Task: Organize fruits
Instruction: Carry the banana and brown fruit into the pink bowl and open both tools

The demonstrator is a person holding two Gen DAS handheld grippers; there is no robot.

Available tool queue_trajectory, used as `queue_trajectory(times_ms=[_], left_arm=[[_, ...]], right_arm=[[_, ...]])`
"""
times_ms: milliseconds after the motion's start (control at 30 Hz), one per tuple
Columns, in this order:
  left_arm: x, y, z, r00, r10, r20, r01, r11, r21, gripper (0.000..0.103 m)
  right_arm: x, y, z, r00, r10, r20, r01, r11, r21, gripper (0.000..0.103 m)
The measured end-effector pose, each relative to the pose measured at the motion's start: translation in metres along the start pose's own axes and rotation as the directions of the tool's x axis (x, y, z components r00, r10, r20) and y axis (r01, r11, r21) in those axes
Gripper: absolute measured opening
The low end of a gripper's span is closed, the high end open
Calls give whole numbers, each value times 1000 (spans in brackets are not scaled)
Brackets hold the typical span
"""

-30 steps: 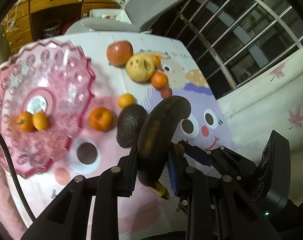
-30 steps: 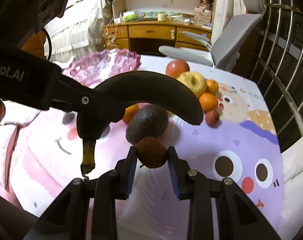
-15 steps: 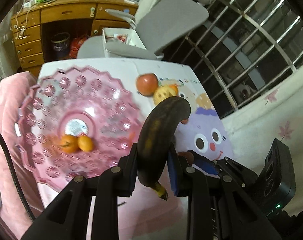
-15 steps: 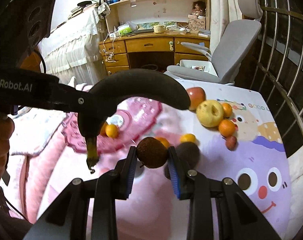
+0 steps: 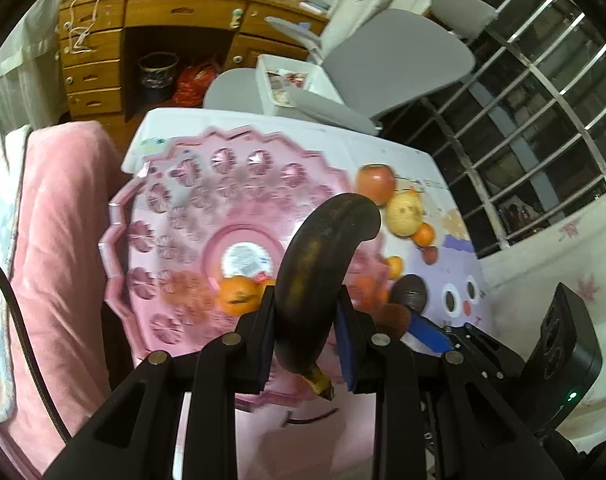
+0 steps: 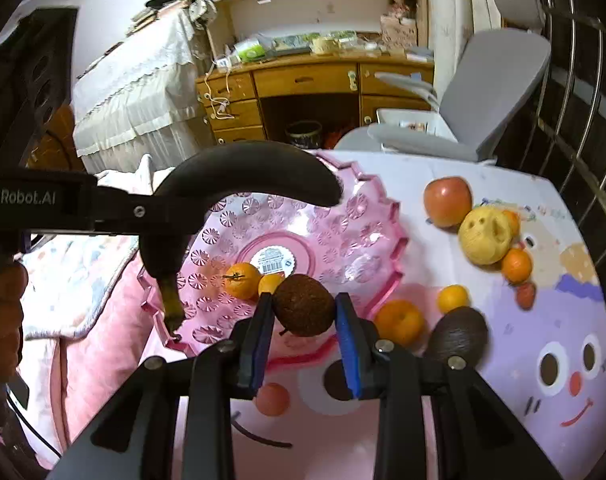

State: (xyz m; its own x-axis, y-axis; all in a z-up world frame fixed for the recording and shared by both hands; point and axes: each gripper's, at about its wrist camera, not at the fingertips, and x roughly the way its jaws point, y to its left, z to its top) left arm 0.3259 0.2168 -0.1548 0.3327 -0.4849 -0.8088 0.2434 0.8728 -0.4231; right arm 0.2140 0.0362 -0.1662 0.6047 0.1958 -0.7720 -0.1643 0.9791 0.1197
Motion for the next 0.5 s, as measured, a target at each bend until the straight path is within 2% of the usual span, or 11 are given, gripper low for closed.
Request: queue_trajectory(times_ms=[300,500], left_arm=[[27,48,2,998,24,-55,-26,999,-44,25],[44,61,-1,990,66,-122,-73,996,-54,25]], right_arm=[[37,19,2,994,-51,-100,53,998,15,31],[51,21,4,985,-63,-160,75,995,70,31]])
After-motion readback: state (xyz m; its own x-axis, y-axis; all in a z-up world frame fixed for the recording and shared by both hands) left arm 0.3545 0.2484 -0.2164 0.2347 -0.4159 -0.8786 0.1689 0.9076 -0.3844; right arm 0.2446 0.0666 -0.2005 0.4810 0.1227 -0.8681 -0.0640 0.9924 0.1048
